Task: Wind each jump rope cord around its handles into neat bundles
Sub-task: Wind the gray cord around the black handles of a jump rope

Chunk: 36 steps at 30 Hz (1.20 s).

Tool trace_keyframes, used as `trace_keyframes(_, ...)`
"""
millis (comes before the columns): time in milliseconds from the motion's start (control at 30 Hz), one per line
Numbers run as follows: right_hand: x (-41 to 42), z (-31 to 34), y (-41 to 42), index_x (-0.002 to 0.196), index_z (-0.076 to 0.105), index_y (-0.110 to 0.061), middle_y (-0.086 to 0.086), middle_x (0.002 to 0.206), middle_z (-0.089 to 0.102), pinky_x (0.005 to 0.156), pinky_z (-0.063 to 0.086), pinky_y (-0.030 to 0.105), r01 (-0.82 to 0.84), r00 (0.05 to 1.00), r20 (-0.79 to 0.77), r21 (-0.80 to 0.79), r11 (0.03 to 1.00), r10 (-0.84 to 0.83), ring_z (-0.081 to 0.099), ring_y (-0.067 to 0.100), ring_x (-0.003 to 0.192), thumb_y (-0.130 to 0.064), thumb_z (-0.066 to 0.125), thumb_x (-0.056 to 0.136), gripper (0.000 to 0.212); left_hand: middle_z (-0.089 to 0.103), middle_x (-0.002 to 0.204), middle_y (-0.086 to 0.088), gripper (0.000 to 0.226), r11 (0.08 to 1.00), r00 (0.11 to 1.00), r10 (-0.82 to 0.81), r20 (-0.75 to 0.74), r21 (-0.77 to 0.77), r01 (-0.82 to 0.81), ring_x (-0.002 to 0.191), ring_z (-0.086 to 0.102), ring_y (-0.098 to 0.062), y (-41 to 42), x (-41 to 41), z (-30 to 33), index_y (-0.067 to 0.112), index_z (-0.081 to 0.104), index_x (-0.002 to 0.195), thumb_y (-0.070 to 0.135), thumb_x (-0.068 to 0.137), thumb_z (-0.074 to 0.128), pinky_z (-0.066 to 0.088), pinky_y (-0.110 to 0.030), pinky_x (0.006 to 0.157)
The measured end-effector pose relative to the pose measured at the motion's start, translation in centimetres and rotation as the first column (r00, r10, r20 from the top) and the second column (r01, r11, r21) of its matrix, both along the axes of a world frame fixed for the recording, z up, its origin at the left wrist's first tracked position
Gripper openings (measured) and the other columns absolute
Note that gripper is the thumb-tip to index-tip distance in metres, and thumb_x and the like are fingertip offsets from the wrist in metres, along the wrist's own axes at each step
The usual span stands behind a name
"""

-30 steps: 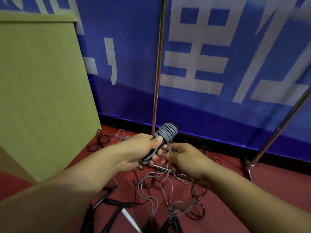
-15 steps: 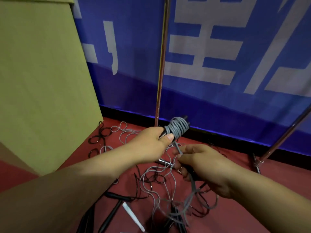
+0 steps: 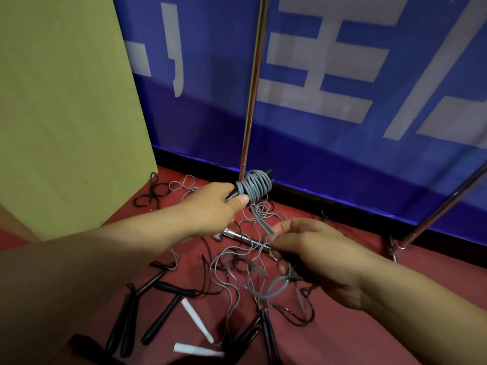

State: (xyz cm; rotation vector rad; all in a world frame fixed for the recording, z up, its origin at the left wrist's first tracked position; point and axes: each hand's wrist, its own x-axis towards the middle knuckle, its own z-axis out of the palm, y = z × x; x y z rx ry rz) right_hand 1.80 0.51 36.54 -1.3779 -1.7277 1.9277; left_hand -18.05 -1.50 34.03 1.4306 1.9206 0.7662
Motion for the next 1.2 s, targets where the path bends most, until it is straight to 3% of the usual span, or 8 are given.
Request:
trace_keyframes(200, -1.1, 0.6, -0.1, 0.078, 0.055, -0.014, 0.001, 0.059, 0.053, 0.038, 0.030, 0.018, -0.018, 0.998, 0.063, 0.020, 1.000, 0.017, 0.039, 0.008, 0.042, -0.008, 0.058, 0.093, 0.016, 0.063, 0.074, 0.004, 0.020, 1.000, 0.992, -0.031, -0.119, -0.004, 0.030, 0.064, 0.057, -0.014, -0.6, -0.8, 0.0, 0.022, 0.063, 0.104, 0.039, 0.100, 0.052, 0.048, -0.032, 0.068)
trace_keyframes(400, -2.1, 1.1, -0.4, 0.074, 0.052, -0.014, 0.001, 0.055, 0.047, 0.036, 0.028, 0.018, -0.033, 0.997, 0.066, 0.017, 0.999, 0.031, 0.035, 0.008, 0.039, -0.011, 0.062, 0.090, 0.019, 0.067, 0.072, 0.005, 0.016, 0.998, 0.986, -0.043, -0.163, 0.030, 0.049, 0.062, 0.059, -0.006, -1.2, -1.2, 0.6, 0.036, 0.056, 0.084, 0.039, 0.099, 0.055, 0.041, -0.020, 0.057)
trace_keyframes(567, -2.4, 1.2, -0.1, 0.053, 0.049, -0.020, -0.001, 0.051, 0.040, 0.038, 0.025, 0.020, -0.046, 0.998, 0.049, 0.068, 0.997, 0.043, 0.031, 0.010, 0.039, -0.010, 0.066, 0.084, 0.036, 0.070, 0.074, 0.004, 0.016, 0.994, 0.962, -0.105, -0.252, -0.009, 0.106, 0.069, 0.064, -0.012, -1.6, -1.3, 0.7, 0.037, 0.058, 0.081, 0.042, 0.096, 0.059, 0.049, -0.030, 0.067)
trace_keyframes(733, -2.2, 1.0, 0.0, 0.076, 0.066, -0.011, -0.001, 0.056, 0.051, 0.048, 0.032, 0.025, -0.094, 0.994, 0.072, 0.278, 0.956, 0.077, 0.040, 0.012, 0.048, -0.016, 0.073, 0.085, 0.012, 0.062, 0.061, 0.011, 0.030, 0.982, 0.931, -0.183, -0.315, -0.112, 0.155, 0.053, 0.054, 0.002, -1.9, -1.4, 0.7, 0.027, 0.057, 0.070, 0.043, 0.095, 0.060, 0.040, -0.025, 0.057)
trace_keyframes(833, -1.9, 0.5, 0.4, 0.078, 0.067, -0.014, -0.007, 0.055, 0.055, 0.051, 0.036, 0.026, -0.179, 0.982, 0.149, 0.533, 0.827, 0.117, 0.044, 0.008, 0.048, -0.022, 0.070, 0.088, 0.013, 0.069, 0.075, 0.007, 0.019, 0.963, 0.924, -0.252, -0.289, -0.171, 0.209, 0.072, 0.064, -0.010, -2.1, -1.2, 0.7, 0.029, 0.064, 0.083, 0.043, 0.095, 0.060, 0.053, -0.033, 0.072)
trace_keyframes(1000, -1.1, 0.5, 1.2, 0.096, 0.065, -0.036, -0.014, 0.084, 0.062, 0.069, 0.050, 0.035, -0.433, 0.901, 0.417, 0.842, 0.321, 0.122, 0.059, 0.007, 0.080, -0.043, 0.059, 0.090, 0.011, 0.073, 0.082, 0.006, 0.015, 0.892, 0.882, -0.427, -0.198, -0.255, 0.374, 0.078, 0.067, -0.010, -2.7, -0.2, 1.3, 0.028, 0.061, 0.088, 0.039, 0.098, 0.058, 0.055, -0.032, 0.077)
trace_keyframes(1133, -0.5, 1.2, 2.2, 0.097, 0.068, -0.038, -0.015, 0.085, 0.064, 0.071, 0.052, 0.039, -0.380, 0.924, 0.369, 0.872, 0.308, 0.095, 0.061, 0.011, 0.084, -0.056, 0.061, 0.084, 0.024, 0.072, 0.083, 0.008, 0.015, 0.861, 0.858, -0.490, -0.151, -0.236, 0.450, 0.072, 0.064, -0.002, -3.5, 0.2, 2.6, 0.030, 0.056, 0.084, 0.034, 0.099, 0.057, 0.050, -0.022, 0.070)
trace_keyframes(1200, -0.2, 1.4, 2.8, 0.088, 0.069, -0.031, -0.011, 0.075, 0.067, 0.064, 0.054, 0.041, -0.343, 0.934, 0.355, 0.866, 0.364, 0.037, 0.063, 0.012, 0.074, -0.075, 0.059, 0.069, 0.049, 0.070, 0.081, 0.009, 0.016, 0.845, 0.840, -0.520, -0.153, -0.235, 0.480, 0.071, 0.062, -0.002, -3.9, 0.1, 3.1, 0.030, 0.056, 0.083, 0.032, 0.099, 0.058, 0.046, -0.020, 0.067)
